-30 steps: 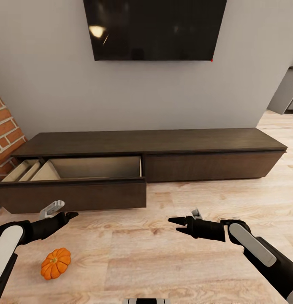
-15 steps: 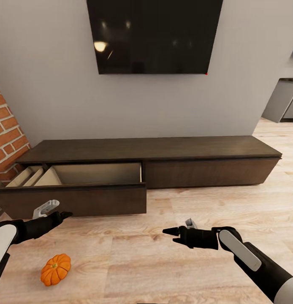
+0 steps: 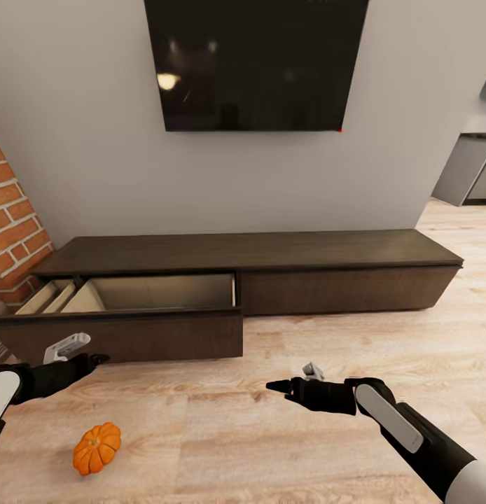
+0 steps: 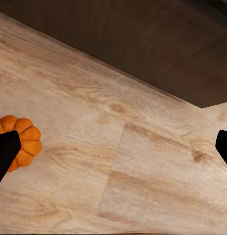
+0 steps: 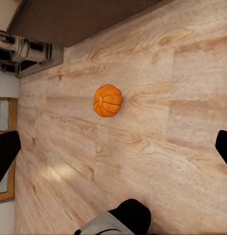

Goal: Place each of the two pumpkins and all three candles from the living room inside a cabinet in the living room (use any cabinet), then make sure every cabinet is closed, and position the cauldron so it is next to a table in the living room.

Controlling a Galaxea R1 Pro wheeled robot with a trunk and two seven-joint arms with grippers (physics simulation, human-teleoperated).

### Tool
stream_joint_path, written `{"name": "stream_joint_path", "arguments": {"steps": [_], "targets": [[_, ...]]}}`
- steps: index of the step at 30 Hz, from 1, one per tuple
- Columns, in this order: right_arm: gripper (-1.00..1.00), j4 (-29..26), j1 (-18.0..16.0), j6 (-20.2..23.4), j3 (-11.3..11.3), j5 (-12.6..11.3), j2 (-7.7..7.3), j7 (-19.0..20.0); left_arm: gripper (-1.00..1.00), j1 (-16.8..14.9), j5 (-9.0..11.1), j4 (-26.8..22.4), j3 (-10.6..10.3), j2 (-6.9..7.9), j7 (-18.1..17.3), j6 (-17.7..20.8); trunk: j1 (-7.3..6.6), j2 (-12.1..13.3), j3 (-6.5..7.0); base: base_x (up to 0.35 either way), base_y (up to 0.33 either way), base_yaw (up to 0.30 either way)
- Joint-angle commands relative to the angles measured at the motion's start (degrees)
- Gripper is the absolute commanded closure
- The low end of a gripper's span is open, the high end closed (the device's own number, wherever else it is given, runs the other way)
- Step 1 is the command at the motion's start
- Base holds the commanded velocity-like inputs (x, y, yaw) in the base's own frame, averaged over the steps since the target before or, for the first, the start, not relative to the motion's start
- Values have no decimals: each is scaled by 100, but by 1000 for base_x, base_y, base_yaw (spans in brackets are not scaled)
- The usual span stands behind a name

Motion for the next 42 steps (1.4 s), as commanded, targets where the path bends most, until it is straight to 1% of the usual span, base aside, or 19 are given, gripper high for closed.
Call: {"name": "stream_joint_path", "arguments": {"steps": [1,2,4,8,11,17,25,27,31,42], "targets": [[-100,39,-5,-21,11,47,28,25,-100,-4,61,-1,-9,9,112,15,-4,-1,-4,-273,0,0],[-100,56,-5,-30,12,63,53,23,-100,-2,62,-1,-14,12,132,15,-4,-1,-4,-279,0,0],[-100,109,-5,-50,10,196,191,19,-100,0,73,-1,-39,17,179,15,-4,-1,-4,-211,0,0],[-100,154,-5,-60,9,620,444,14,-100,4,83,-16,-209,26,207,15,-4,-1,-5,-63,0,13],[-100,165,-5,-63,4,755,533,9,-100,4,82,-12,-245,30,210,15,-4,-1,-8,-36,5,137],[-100,269,-5,-66,0,822,580,7,-100,4,72,10,-257,32,218,15,-4,-1,-24,-164,128,241],[-100,353,-5,-79,0,833,585,7,-100,4,39,12,-223,46,221,15,-4,-1,-49,-70,277,266],[-100,359,-5,-140,1,833,584,7,-100,4,34,13,-222,47,221,15,-4,-1,-56,1,227,268],[-100,374,-5,-243,3,833,584,7,-100,4,19,15,-218,52,228,15,-4,-1,-69,110,173,268],[-100,433,-5,-360,0,830,579,7,-100,4,14,32,-216,58,231,15,-4,-1,-107,209,224,268]]}}
